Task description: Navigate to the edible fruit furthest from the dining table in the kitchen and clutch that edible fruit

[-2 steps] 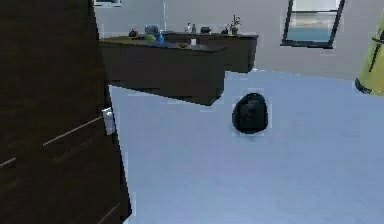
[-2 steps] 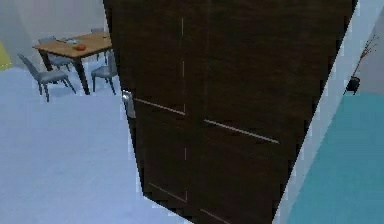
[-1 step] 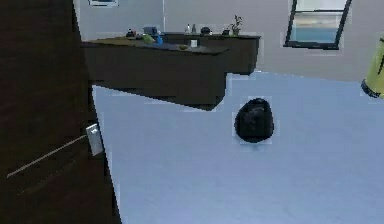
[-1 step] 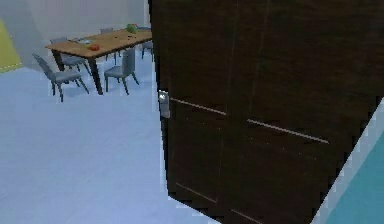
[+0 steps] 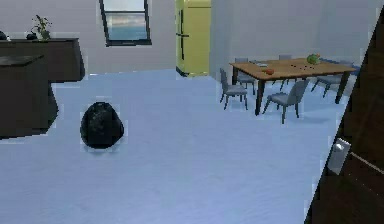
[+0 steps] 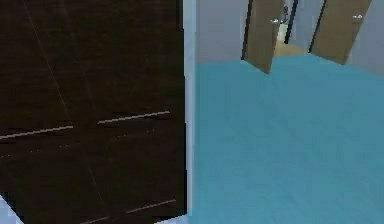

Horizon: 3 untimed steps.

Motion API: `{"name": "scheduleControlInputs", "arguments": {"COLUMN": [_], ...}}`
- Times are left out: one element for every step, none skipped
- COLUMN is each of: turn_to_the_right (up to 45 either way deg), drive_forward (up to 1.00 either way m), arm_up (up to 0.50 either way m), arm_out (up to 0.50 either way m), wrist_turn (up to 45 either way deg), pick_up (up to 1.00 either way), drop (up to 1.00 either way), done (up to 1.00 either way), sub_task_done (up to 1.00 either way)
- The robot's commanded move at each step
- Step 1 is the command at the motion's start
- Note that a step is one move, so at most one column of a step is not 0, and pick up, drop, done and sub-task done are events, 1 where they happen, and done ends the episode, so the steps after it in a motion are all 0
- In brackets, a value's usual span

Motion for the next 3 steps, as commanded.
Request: {"name": "scheduleControlInputs", "arguments": {"turn_to_the_right": [0.0,6.0,0.0], "drive_forward": [1.0,0.0,0.4], "arm_up": [0.0,0.0,0.0], "arm_out": [0.0,0.0,0.0], "wrist_turn": [0.0,0.0,0.0], "pick_up": [0.0,0.0,0.0], "drop": [0.0,0.0,0.0], "done": [0.0,0.0,0.0], "sub_task_done": [0.0,0.0,0.0]}}
